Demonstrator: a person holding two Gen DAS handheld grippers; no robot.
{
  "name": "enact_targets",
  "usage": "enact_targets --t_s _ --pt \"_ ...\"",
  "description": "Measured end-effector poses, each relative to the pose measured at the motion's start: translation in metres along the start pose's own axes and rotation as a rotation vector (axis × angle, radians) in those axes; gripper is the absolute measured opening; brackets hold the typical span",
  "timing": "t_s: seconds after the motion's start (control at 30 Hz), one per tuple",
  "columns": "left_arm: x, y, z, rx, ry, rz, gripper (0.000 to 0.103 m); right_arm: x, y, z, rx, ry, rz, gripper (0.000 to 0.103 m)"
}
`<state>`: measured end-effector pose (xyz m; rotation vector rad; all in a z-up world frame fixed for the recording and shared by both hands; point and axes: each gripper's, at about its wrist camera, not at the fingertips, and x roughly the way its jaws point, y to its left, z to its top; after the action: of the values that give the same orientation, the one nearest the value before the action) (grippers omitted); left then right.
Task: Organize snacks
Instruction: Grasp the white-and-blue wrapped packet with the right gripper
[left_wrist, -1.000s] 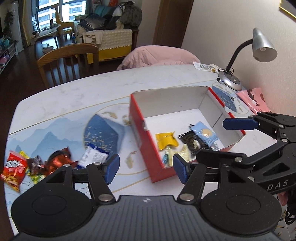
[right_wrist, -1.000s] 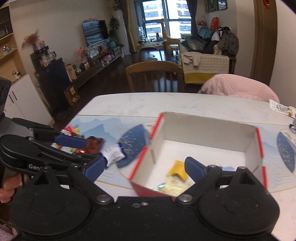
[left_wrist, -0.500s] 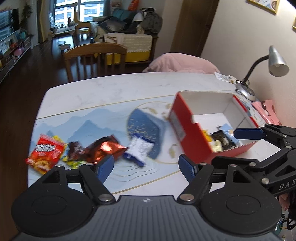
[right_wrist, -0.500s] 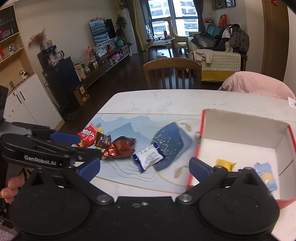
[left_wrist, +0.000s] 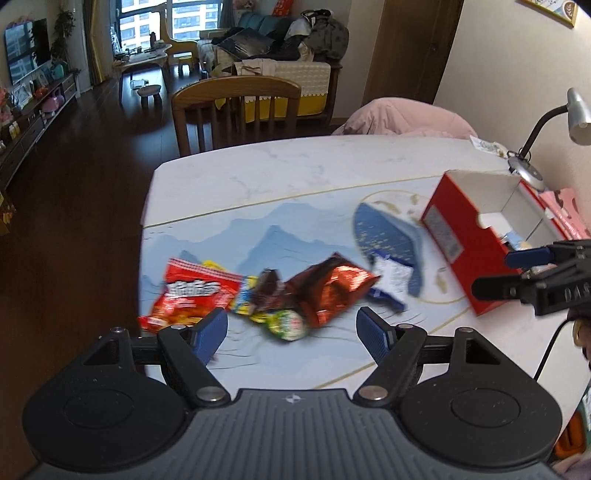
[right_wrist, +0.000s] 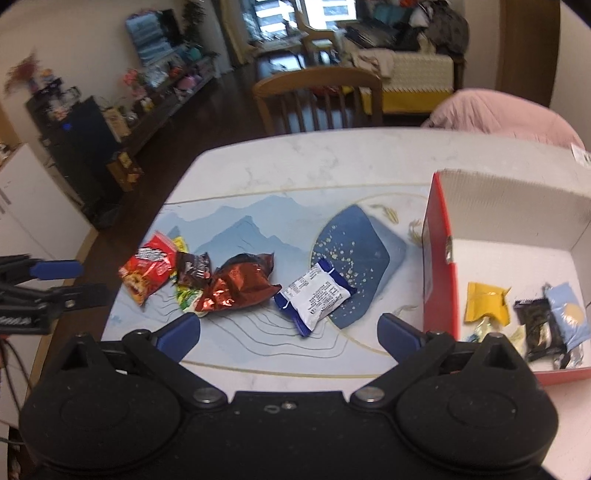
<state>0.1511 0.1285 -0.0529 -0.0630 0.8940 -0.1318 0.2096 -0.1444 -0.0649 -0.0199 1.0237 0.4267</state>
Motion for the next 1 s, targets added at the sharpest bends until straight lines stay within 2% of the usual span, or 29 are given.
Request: enact_targets --t_s 0.3,0.47,0.57,0.83,1.0 --pt "0.034 0.049 0.002 0.044 0.084 0.0 0.077 0.06 0.004 0.019 0.11 0.068 -0.117 0.101" --pt "0.055 0.04 -0.002 0.058 0.109 -0.057 0.077 0.088 -0.004 0.022 0.144 0.107 -0.171 0.099" --pt "0.073 0.026 -0.007 0.047 0.115 -0.054 0.077 0.101 -0.016 0.026 0.181 0.13 -0.201 0.098" --pt "0.103 0.012 -0.018 -0.102 0.098 0.016 0.077 0.131 -0.03 0.037 0.254 0.149 -0.266 0.097" --pt "0.117 0.011 -0.022 -0.186 0.109 0.045 0.077 0.149 -0.033 0.042 0.277 0.175 -0.301 0.089"
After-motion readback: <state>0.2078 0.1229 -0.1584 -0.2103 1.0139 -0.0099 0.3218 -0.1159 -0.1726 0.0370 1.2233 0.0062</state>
